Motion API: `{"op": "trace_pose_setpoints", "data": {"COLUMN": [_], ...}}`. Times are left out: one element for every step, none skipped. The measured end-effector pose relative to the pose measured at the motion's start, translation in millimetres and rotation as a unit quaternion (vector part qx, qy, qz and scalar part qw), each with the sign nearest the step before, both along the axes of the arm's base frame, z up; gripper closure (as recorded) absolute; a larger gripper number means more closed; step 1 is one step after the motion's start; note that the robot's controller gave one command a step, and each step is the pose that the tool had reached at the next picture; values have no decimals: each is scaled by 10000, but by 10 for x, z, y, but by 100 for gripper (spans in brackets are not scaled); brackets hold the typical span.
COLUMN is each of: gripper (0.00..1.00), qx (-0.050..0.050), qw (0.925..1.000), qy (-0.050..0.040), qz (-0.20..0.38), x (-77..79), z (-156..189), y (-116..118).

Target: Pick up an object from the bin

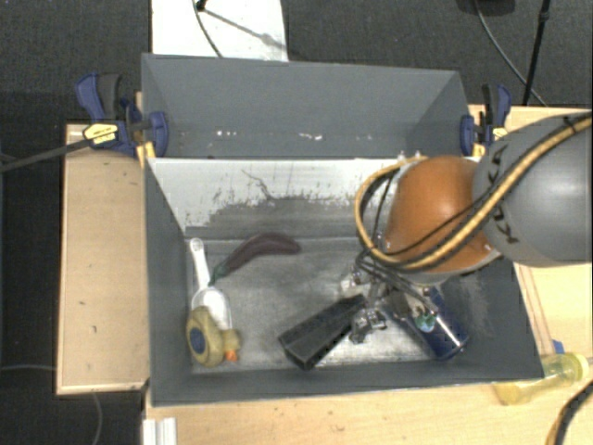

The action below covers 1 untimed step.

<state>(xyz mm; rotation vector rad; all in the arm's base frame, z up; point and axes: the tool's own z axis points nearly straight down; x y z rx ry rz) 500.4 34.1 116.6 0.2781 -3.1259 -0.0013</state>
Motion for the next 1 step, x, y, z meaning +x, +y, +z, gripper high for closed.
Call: {"op": "trace_pose_setpoints", "data": {"gripper": [100], "qx": [-2], "qw": [9998], "qy": [0], "qz": [180], "x": [39], "z": [1470], "y": [-12]}}
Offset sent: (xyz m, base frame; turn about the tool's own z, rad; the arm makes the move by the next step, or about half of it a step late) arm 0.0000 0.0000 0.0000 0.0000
